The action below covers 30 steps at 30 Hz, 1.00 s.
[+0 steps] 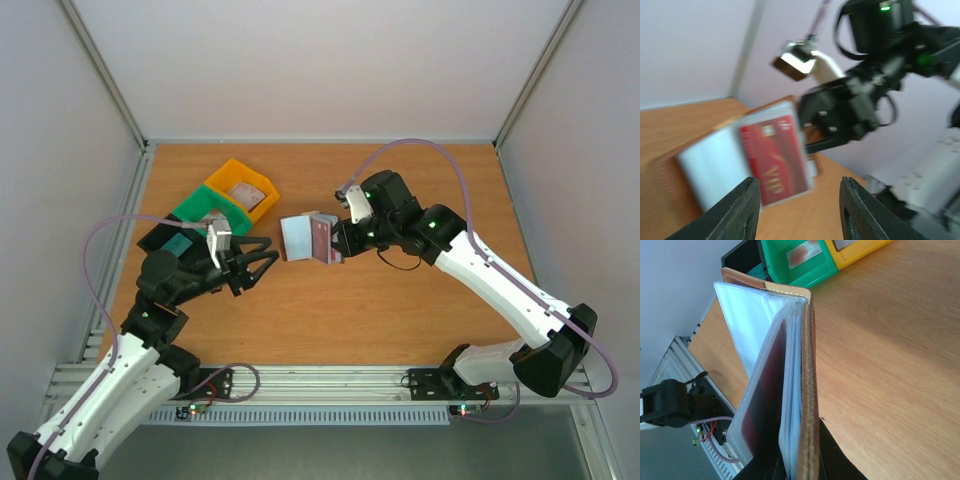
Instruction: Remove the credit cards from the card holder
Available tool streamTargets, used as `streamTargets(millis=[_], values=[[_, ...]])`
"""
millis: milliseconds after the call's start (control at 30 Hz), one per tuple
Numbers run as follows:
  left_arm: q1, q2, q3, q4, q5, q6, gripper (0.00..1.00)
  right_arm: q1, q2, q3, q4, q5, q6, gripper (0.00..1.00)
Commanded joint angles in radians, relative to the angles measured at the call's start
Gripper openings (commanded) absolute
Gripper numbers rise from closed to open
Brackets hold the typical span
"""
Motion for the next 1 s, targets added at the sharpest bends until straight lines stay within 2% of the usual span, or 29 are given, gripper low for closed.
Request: streamTargets(millis=[0,200,367,700,967], values=[[-0.060,0.037,0.024,0.165,0.175,-0.140,0.44,0.006,-0.005,0.011,0.063,-0.060,-0.015,0.01],[-0.160,0.113,0.025,0.156,0.106,-0.126,0.47,0.065,-0.006,0.018,0.090,-0.060,-0.065,0.01],[-0.161,0.119,0.029,0.129,-0.013,-0.114,0.48,0.078,-0.021,0.017,0.102,-0.151,-0.110,0.01],[-0.139,0.073,0.010,0.043,0.010,-0.097,0.47,0.084,-0.065,0.020,0.081,-0.229,-0.191,0.01],[-0.139,0.073,-0.002,0.077,0.045,-0.121,0.44,0.106,-0.082,0.002,0.131,-0.309,-0.222,0.02]])
